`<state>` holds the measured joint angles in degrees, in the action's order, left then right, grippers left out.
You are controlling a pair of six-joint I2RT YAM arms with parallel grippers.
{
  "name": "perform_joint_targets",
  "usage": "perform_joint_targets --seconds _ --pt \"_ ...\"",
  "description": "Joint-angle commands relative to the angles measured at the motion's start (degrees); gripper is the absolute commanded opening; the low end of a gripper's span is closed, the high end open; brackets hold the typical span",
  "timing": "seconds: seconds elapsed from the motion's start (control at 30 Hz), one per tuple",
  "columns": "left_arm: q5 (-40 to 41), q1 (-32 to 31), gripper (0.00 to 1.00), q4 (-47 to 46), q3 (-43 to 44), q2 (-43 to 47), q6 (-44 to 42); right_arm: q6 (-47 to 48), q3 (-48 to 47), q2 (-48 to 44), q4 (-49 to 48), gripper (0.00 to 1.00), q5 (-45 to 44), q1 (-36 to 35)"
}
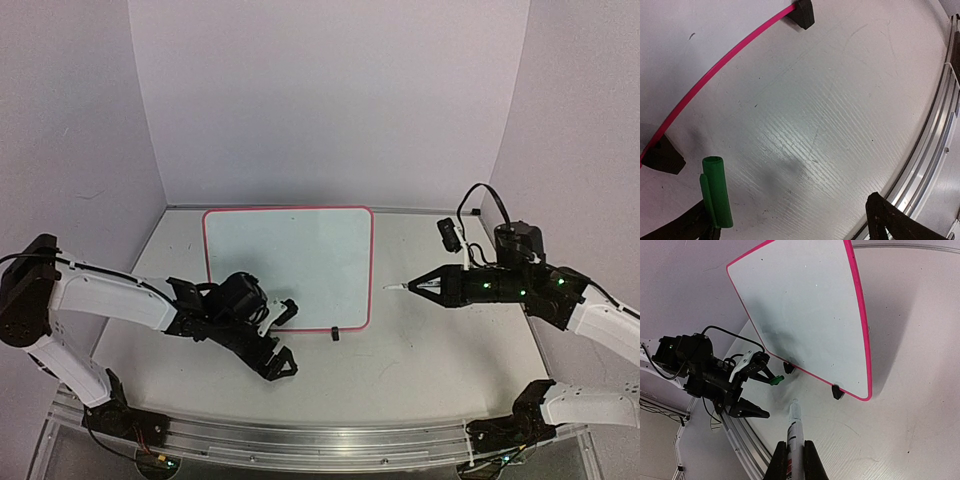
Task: Write a sentence on the whiteboard
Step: Place the pen cap at the center of the board, then adjust the whiteboard at the center of the board.
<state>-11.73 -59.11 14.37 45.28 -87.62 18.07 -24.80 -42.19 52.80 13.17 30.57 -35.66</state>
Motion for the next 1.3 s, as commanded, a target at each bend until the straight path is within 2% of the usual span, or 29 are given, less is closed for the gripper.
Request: perform_joint_targets --seconds 0.0,0.07,0.23,0.33,0.5,0.67,0.93,1.27 --pt "0.81 -0.13 0.99 3.08 1.48 4.67 -0.10 0.00 -0.22 -0.64 -1.71 0.00 -0.69 0.04" --pt "0.29 -0.13 0.99 5.09 2.57 4.83 -0.38 0.08 -0.23 -0.56 -1.80 0.00 -0.60 0.01" --pt "-0.75 -0.15 0.91 8.14 4.54 3.43 -0.90 -0.07 -0.03 0.09 -2.45 0.00 -0.22 -0.05" --pt "3.84 -0.63 0.94 16.03 9.28 -0.92 -2.03 -0.25 -0.04 0.42 -3.06 0.00 0.08 -0.20" --pt "4.78 -0.91 0.99 18.25 10.92 -2.14 -2.88 -0.17 -0.31 0.71 -3.14 0.00 -0.07 -0.50" --pt "3.88 -0.68 1.00 14.81 8.63 5.07 -2.32 -0.22 -0.26 0.72 -3.19 0.00 -0.48 -0.55" --pt "-6.60 10.09 1.00 14.80 6.68 15.88 -0.04 -1.34 0.00 1.22 -6.03 0.00 0.43 -1.50" --pt "-13.33 27.50 0.99 26.45 15.89 20.35 -10.04 -2.50 0.53 1.67 -9.16 0.00 -1.85 -5.62"
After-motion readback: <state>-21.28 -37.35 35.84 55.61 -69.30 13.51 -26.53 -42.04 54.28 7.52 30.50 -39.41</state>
